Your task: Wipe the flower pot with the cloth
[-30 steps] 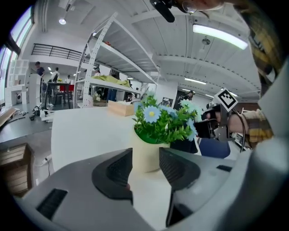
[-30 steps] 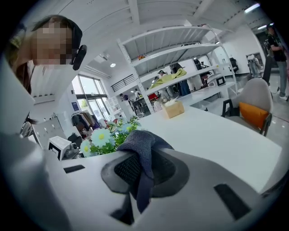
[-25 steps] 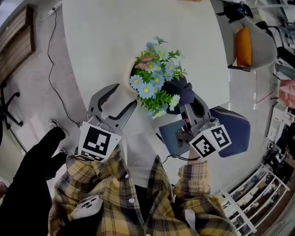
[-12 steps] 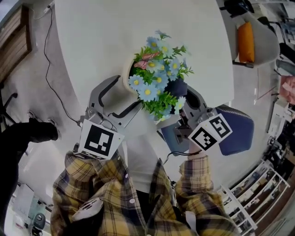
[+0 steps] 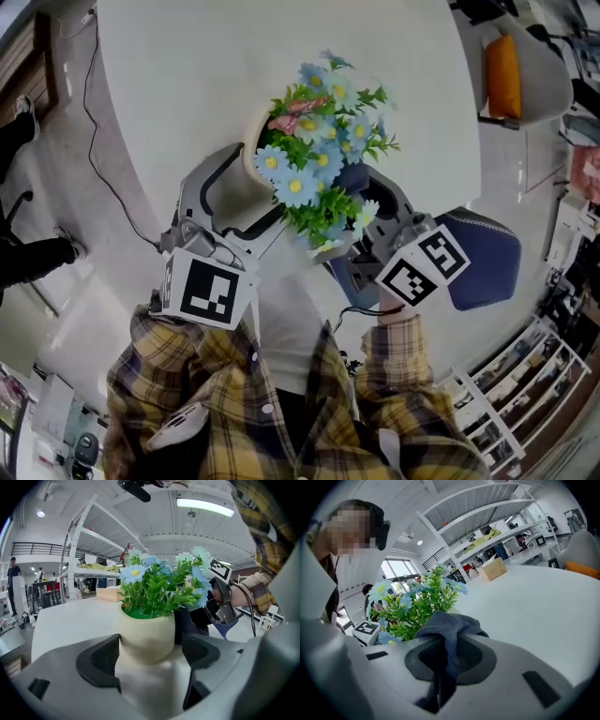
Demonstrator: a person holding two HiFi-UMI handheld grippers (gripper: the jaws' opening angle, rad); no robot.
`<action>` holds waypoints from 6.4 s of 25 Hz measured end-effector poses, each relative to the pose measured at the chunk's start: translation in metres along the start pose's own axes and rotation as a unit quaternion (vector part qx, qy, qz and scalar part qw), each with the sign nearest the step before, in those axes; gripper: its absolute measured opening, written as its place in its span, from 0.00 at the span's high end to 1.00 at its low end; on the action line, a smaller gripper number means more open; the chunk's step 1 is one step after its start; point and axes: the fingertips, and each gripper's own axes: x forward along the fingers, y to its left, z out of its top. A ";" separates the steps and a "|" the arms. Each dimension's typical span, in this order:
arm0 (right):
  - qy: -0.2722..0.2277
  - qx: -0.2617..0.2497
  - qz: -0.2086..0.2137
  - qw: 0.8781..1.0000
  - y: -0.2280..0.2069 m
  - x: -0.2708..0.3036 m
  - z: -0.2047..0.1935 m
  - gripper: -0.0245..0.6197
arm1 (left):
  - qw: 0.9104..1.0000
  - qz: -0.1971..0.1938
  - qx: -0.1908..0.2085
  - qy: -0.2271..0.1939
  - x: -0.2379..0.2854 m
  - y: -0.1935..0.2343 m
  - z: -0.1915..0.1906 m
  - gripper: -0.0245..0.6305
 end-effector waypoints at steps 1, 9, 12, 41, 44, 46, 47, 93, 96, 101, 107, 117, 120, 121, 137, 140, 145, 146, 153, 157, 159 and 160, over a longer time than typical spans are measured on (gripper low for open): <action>0.002 0.000 0.001 1.000 0.000 0.000 -0.001 0.91 | 1.000 0.004 -0.003 -0.001 0.002 -0.001 0.000 0.35; 0.018 -0.002 0.012 1.000 0.002 0.001 -0.003 0.91 | 0.999 0.036 0.016 0.005 0.009 0.012 0.010 0.35; 0.020 0.006 0.012 1.000 0.002 0.003 -0.002 0.91 | 0.999 0.033 0.017 0.007 0.009 0.013 0.010 0.35; 0.106 0.002 0.053 0.993 -0.026 0.039 0.040 0.91 | 0.999 0.023 0.021 0.041 -0.008 0.005 0.000 0.44; 0.135 -0.018 0.079 0.987 -0.023 0.047 0.043 0.91 | 0.998 0.025 0.028 0.045 -0.011 0.005 -0.003 0.48; 0.153 -0.028 0.093 0.983 -0.022 0.052 0.045 0.91 | 0.998 0.028 0.028 0.045 -0.012 0.005 -0.004 0.50; 0.159 -0.032 0.096 0.982 -0.022 0.054 0.046 0.91 | 0.998 0.028 0.027 0.045 -0.012 0.005 -0.004 0.51; 0.174 0.071 0.086 0.979 0.026 0.008 -0.028 0.91 | 0.997 0.057 -0.051 0.016 -0.023 0.006 0.005 0.25; 0.169 0.075 0.081 0.979 0.020 0.009 -0.024 0.91 | 0.998 0.045 -0.046 0.022 -0.022 0.006 0.005 0.25; 0.179 0.059 0.079 0.979 0.010 0.018 -0.015 0.91 | 0.999 0.013 -0.030 0.030 -0.022 0.007 0.003 0.25; 0.202 0.021 0.080 0.976 0.001 0.033 -0.001 0.91 | 0.998 -0.044 -0.017 0.038 -0.020 0.004 -0.004 0.25; 0.270 -0.049 0.166 0.947 -0.004 0.048 0.018 0.91 | 0.981 -0.169 0.051 0.081 -0.012 -0.013 0.005 0.25; 0.287 -0.062 0.187 0.938 -0.002 0.054 0.018 0.91 | 0.972 -0.202 0.072 0.094 -0.012 -0.014 0.003 0.25; 0.292 -0.067 0.192 0.935 -0.001 0.056 0.018 0.91 | 0.968 -0.215 0.080 0.098 -0.013 -0.014 0.002 0.25; 0.312 -0.076 0.211 0.923 0.017 0.073 0.008 0.91 | 0.933 -0.315 0.121 0.122 -0.012 -0.031 -0.004 0.25; 0.287 -0.055 0.185 0.938 0.009 0.071 0.014 0.91 | 0.955 -0.264 0.081 0.112 -0.017 -0.014 -0.005 0.25; 0.243 -0.019 0.135 0.960 0.001 0.055 0.017 0.91 | 0.986 -0.131 0.016 0.106 -0.035 0.005 -0.016 0.25; 0.234 -0.013 0.125 0.964 -0.001 0.053 0.017 0.91 | 0.989 -0.103 0.000 0.109 -0.039 0.008 -0.019 0.25; 0.182 0.016 0.056 0.982 -0.003 0.026 0.005 0.91 | 0.990 0.004 -0.108 0.094 -0.063 -0.020 -0.025 0.25; 0.158 0.051 0.030 0.986 0.004 0.030 -0.002 0.91 | 0.989 0.019 -0.129 0.075 -0.072 -0.032 -0.025 0.25; 0.152 0.071 0.017 0.986 0.005 0.028 -0.007 0.91 | 0.988 0.022 -0.137 0.065 -0.068 -0.040 -0.025 0.25; 0.149 0.078 0.011 0.986 0.006 0.026 -0.009 0.91 | 0.988 0.028 -0.138 0.060 -0.066 -0.042 -0.025 0.25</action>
